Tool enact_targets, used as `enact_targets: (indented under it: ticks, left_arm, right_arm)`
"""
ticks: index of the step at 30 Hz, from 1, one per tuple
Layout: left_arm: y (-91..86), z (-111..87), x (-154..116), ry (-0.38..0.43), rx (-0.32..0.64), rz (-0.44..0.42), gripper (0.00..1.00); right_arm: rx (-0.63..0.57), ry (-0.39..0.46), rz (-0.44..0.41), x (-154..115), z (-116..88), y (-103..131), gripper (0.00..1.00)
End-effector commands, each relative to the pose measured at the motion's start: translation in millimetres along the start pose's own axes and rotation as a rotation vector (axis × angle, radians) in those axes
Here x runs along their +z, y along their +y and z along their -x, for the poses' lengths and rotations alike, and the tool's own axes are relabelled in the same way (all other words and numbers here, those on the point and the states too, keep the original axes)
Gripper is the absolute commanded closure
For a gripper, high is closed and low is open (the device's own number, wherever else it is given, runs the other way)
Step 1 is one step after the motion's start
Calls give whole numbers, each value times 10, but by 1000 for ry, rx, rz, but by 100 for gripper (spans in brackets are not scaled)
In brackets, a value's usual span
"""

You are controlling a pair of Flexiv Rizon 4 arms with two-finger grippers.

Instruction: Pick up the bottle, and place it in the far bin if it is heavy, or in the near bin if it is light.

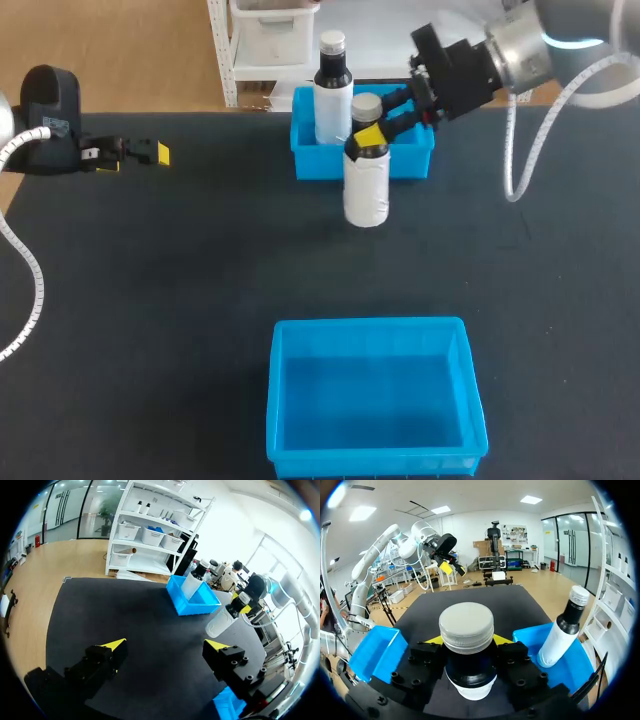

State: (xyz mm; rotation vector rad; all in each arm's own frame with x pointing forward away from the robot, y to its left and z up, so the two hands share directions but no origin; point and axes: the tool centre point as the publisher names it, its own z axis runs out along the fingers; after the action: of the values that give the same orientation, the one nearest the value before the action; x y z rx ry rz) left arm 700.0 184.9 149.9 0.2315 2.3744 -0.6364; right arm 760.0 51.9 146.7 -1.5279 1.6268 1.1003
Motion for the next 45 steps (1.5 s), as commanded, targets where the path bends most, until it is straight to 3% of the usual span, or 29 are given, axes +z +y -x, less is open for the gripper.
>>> enact_targets:
  ticks: [1, 12, 19, 24, 31, 38, 45]
  left_arm:
    - [0, 0, 0, 0, 0, 0, 0]
    - [0, 0, 0, 0, 0, 0, 0]
    - [0, 0, 0, 0, 0, 0, 0]
    - [0, 0, 0, 0, 0, 0, 0]
    - [0, 0, 0, 0, 0, 0, 0]
    - [0, 0, 0, 0, 0, 0, 0]
    - [0, 0, 0, 0, 0, 0, 0]
  right_arm:
    - [13, 4, -83, -388, -1, 327, 100]
    - [108, 24, -233, -1278, -160, 755, 100]
    - [99, 31, -293, -1677, -130, 1252, 100]
    - [54, -2, -273, -1804, -26, 1647, 100]
    - [-27, -6, -193, -1640, 239, 2187, 100]
    - [-104, 9, -71, -1128, 541, 2670, 100]
    - [-137, 8, 43, -538, 695, 3054, 100]
